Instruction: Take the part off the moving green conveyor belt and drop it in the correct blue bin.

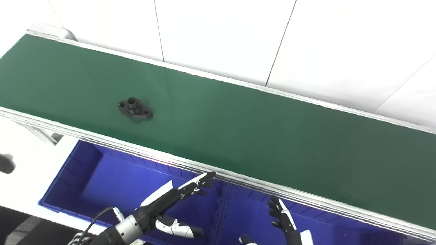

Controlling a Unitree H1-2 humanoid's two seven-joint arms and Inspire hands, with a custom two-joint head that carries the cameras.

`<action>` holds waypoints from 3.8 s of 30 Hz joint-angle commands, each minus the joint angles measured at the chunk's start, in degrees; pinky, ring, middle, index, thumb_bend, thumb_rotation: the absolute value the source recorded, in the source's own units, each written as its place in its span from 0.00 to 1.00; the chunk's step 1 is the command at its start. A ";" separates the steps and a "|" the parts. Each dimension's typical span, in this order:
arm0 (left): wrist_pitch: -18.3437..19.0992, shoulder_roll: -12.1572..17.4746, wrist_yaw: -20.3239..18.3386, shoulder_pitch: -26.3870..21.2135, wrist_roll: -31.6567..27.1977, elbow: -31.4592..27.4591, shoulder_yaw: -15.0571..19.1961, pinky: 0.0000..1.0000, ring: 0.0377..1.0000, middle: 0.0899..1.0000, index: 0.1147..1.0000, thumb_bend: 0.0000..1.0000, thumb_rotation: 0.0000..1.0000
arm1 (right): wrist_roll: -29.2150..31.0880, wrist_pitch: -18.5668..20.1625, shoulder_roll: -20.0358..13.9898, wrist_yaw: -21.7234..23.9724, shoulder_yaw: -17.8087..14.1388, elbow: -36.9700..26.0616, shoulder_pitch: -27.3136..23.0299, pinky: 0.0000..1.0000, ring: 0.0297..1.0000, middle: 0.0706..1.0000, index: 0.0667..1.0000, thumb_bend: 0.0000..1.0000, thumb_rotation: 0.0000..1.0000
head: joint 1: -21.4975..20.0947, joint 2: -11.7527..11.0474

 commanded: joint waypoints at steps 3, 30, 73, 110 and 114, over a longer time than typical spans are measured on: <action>-2.98 -0.46 1.21 -0.53 0.28 -0.38 -0.27 0.84 0.92 0.96 0.97 0.72 0.42 | -0.02 -2.85 0.04 -0.37 -0.06 -0.60 0.03 0.80 0.85 0.87 0.90 0.58 0.27 | -0.45 -0.25; -4.34 2.82 0.94 -0.99 -0.47 -1.05 1.06 0.87 0.93 0.98 1.00 0.67 0.51 | -1.66 -5.16 3.20 -2.24 2.43 -0.78 0.03 0.72 0.80 0.82 0.86 0.69 0.28 | -18.45 2.11; -4.33 5.37 -2.16 -3.52 -3.19 1.05 0.65 0.90 0.96 1.00 1.00 0.68 0.54 | -12.07 11.26 2.53 10.10 -5.44 -11.31 -29.94 0.73 0.79 0.80 0.84 0.76 0.33 | -26.47 2.46; -4.25 7.46 -4.40 -4.08 -4.12 0.98 0.99 0.90 0.97 1.00 1.00 0.65 0.57 | -24.65 15.69 0.00 14.80 4.77 10.50 -46.65 0.70 0.76 0.79 0.82 0.79 0.27 | -33.10 2.22; -5.16 7.41 -4.17 -4.14 -4.08 1.33 0.95 0.90 0.97 1.00 1.00 0.64 0.56 | -25.21 15.26 -0.82 14.59 5.52 12.84 -47.52 0.67 0.72 0.76 0.81 0.79 0.24 | -33.29 2.34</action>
